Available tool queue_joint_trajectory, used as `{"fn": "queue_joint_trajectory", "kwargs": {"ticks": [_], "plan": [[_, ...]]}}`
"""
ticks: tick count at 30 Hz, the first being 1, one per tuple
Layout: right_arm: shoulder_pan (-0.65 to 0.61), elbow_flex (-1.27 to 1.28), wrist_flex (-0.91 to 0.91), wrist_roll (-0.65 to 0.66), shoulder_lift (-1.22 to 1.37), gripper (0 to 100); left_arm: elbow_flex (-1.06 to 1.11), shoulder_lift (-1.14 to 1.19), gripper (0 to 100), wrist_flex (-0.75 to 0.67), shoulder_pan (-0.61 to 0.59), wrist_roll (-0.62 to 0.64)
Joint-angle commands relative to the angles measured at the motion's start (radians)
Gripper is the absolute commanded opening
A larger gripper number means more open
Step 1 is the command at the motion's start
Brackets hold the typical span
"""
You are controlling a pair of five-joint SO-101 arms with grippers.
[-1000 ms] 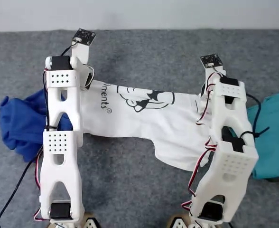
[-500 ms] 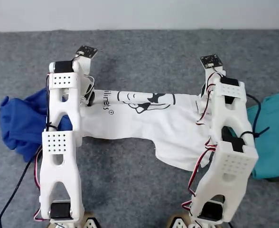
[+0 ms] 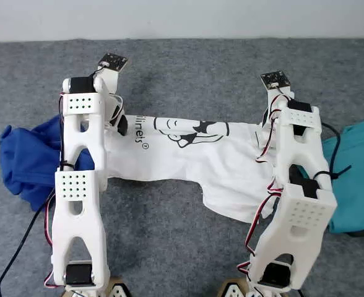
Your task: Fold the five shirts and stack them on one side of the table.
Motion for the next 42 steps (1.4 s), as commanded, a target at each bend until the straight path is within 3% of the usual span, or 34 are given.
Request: {"fn": "queue_joint_trajectory", "kwargs": {"ticks": [1,16,21,26,42], "plan": [[0.001,-0.017,0.021,0.015,-0.035,16.5,-0.035,-0.091,30,0.025,0.018,-0.009],[0.001,-0.015,0.022,0.015,-0.033,16.5,-0.156,-0.083,30,0.021,-0.103,-0.009],[0.001,-0.015,0.022,0.015,-0.033,16.5,-0.163,-0.094,30,0.021,-0.097,-0.008],[0.001,-0.015,0.022,0.015,-0.033,16.5,-0.193,-0.103,30,-0.014,-0.092,0.1],[0.001,-0.015,0.022,0.015,-0.033,16.5,-0.199,0.058,30,-0.12,-0.092,0.103]]}}
